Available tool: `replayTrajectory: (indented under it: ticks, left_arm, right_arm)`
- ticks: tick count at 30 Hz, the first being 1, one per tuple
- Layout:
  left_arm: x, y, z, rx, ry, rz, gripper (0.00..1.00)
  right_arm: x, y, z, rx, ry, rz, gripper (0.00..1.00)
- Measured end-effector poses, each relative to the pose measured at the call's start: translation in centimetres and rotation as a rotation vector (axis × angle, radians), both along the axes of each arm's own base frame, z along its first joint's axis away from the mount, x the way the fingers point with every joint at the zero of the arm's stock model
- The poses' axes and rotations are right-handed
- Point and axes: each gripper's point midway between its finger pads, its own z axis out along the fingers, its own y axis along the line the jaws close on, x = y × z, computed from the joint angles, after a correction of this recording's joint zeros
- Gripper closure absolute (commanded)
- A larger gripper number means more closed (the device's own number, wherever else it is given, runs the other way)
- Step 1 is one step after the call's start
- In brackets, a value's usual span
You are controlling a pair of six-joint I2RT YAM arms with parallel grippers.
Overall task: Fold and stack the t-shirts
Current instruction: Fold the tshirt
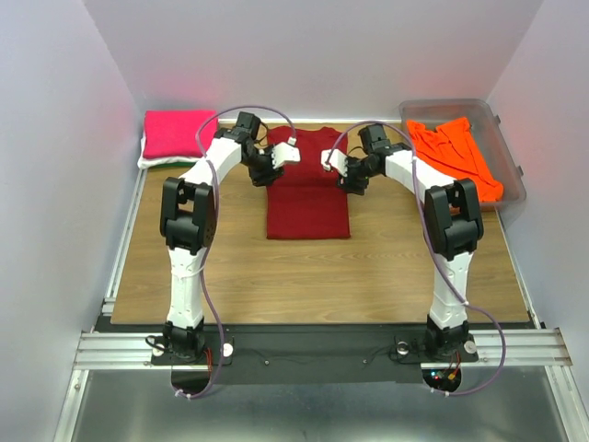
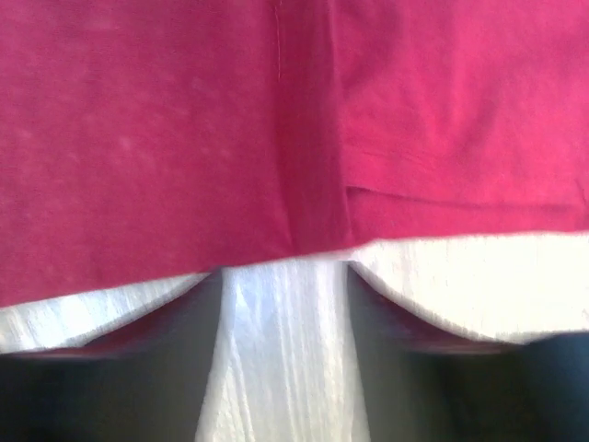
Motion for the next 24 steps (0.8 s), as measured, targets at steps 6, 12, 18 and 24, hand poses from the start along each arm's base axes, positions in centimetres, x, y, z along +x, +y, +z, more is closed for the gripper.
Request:
replayTrajectory:
  ticks: [6, 12, 18, 24]
  left_arm:
    - [2.6, 1.2, 2.8, -0.049, -0.065, 0.088, 0.33]
    - [-3.2, 4.4, 3.5, -0.073, -0.012, 0.15, 0.39]
    - [-12.8, 2.9, 2.7, -0.073, -0.003, 0.049, 0.36]
    - [-18.5, 0.8, -2.1, 0.002, 0.025, -0.071, 0.34]
  right_arm:
    - [1.5, -1.5, 1.4, 0.011, -0.02, -0.113, 0.32]
    - [-3.9, -2.9, 5.1, 0.056, -0.019, -0.156, 0.5]
    - [-12.4, 0.6, 4.9, 0.064, 0.023, -0.026, 0.52]
    - [-17.3, 2.3, -0.1, -0.005, 0.141, 0.064, 0.52]
